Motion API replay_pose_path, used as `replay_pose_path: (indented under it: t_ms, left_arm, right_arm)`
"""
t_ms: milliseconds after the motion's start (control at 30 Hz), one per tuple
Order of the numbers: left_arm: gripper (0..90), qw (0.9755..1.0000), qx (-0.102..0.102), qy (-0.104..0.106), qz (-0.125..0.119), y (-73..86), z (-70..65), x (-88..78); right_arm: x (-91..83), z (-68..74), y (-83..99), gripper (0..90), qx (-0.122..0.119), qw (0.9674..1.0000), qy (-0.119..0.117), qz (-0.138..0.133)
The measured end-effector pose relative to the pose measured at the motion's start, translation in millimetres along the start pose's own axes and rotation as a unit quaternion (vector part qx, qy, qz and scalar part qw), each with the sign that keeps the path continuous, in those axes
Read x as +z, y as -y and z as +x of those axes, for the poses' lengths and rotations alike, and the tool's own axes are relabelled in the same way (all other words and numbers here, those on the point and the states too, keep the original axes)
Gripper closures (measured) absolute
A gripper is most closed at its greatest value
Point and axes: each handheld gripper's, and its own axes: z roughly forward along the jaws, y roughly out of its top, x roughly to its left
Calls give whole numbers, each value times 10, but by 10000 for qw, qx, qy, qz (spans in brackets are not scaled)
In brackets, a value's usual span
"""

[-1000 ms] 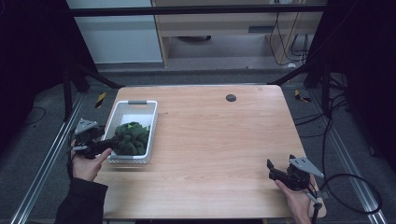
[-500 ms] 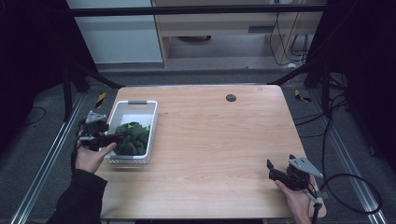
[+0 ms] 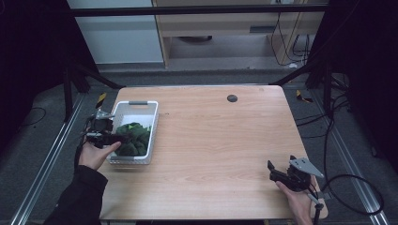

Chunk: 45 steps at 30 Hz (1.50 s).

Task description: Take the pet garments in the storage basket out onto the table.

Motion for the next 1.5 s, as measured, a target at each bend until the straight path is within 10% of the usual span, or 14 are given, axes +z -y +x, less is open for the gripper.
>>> replay_pose_path:
  t_ms: [1000, 1500]
  left_arm:
    - [204, 9954, 239, 105, 924, -37, -36, 406]
    - [326, 9891, 346, 111, 1424, -12, -18, 639]
  right_arm:
    - [15, 9, -2, 114, 27, 9999, -149, 44]
    - [19, 17, -2, 111, 60, 9997, -209, 112]
